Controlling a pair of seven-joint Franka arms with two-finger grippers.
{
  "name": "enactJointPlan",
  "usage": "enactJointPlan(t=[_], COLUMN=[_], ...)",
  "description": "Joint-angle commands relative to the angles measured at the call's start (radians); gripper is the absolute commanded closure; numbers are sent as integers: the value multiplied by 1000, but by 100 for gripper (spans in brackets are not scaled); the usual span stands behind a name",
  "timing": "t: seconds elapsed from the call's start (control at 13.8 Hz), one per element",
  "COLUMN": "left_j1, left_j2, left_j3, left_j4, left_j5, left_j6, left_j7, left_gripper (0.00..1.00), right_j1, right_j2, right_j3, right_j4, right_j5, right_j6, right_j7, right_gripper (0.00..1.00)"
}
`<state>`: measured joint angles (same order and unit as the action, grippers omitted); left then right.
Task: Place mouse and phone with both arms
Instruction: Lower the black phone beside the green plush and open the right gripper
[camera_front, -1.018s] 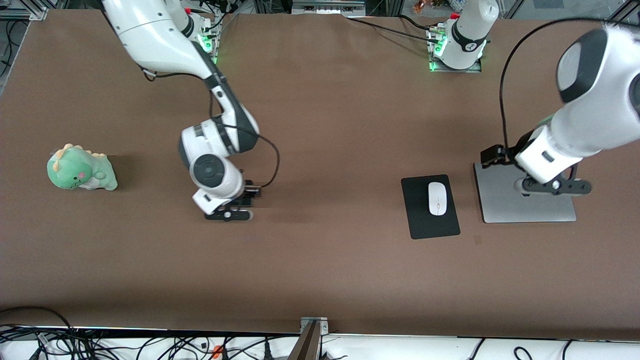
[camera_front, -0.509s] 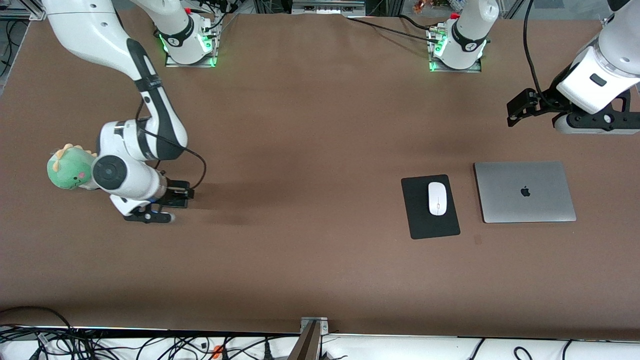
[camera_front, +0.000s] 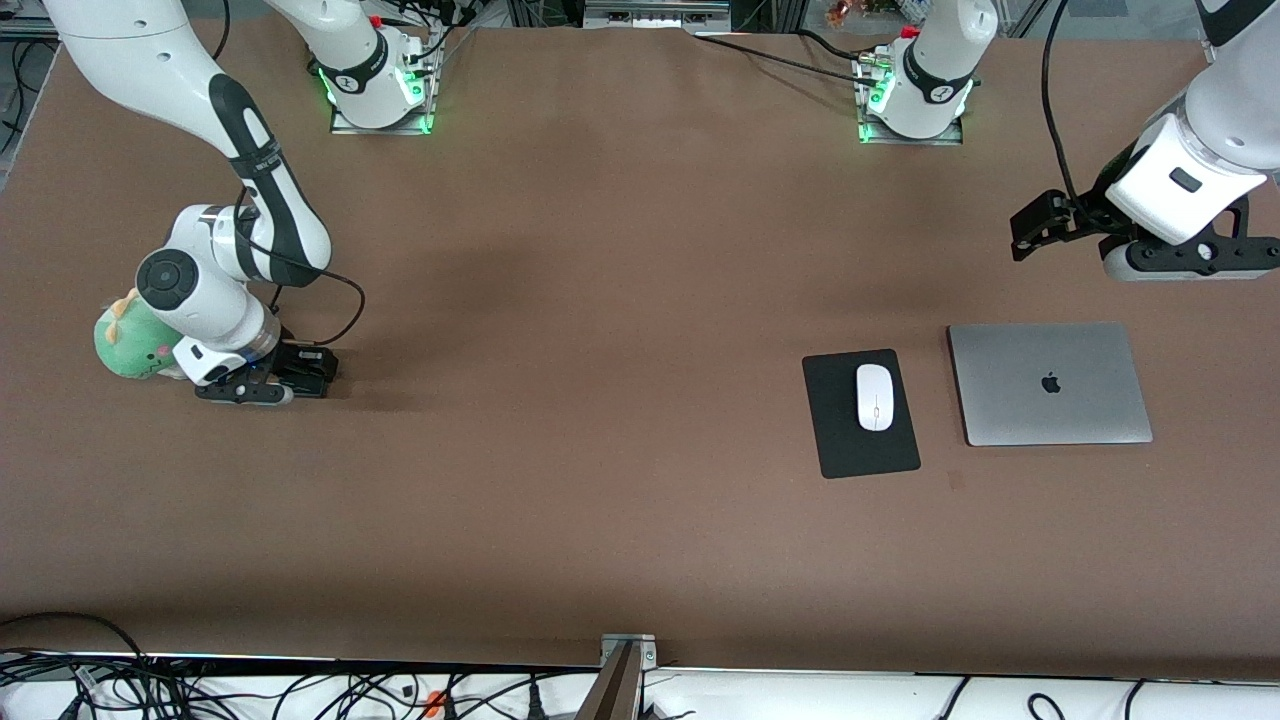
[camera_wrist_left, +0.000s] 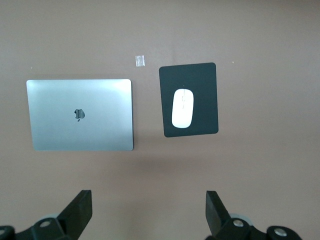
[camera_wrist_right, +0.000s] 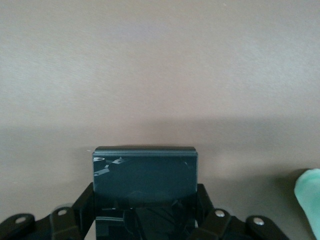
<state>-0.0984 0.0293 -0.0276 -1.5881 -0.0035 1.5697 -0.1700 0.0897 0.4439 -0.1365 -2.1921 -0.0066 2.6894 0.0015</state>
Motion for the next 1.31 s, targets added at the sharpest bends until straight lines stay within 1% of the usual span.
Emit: enactJointPlan(t=[0.0,0.07,0.15,0.22,0.36,0.44,0.51,0.65,0.8,1.02,1.24], left_j1=[23,26,26,26,51,66,66,80,100,109,111], left_j2=[23,23,23,21,17,15,17,15,18,15,9], left_j3=[-6,-6,-6,-6,-6,-8,-8,-6,-6,-6,-6], left_j4=[45,46,46,46,46,48,48,51,66,73,71], left_j5=[19,17,16,16,7,2,-9,-12,-15,-29,-24], left_j6=[-8,-8,-8,-10,-11,-11,-10,-10,-10,-14,-62], left_j7=[12,12,14,17,78,93,93,92,92,89,95], left_gripper=[0,0,0,0,0,0,0,0,0,0,0], right_j1=[-22,-25,-27,-27,-25,-24,-24,-22,-22,-22,-22], right_j2=[1,7,9,9,-1,-10,-20,-27,-34,-109,-226], right_j3=[11,12,12,14,17,20,20,21,21,21,21], right_j4=[-28,-26,-23,-21,-12,11,49,157,248,261,273], right_j5=[17,17,17,20,20,22,33,86,94,105,105], right_j6=[62,66,66,61,23,-35,-116,-297,-435,-477,-604], right_j7=[-61,-63,-64,-64,-64,-64,-64,-64,-61,-61,-55], right_gripper=[84,65,29,0,0,0,0,0,0,0,0])
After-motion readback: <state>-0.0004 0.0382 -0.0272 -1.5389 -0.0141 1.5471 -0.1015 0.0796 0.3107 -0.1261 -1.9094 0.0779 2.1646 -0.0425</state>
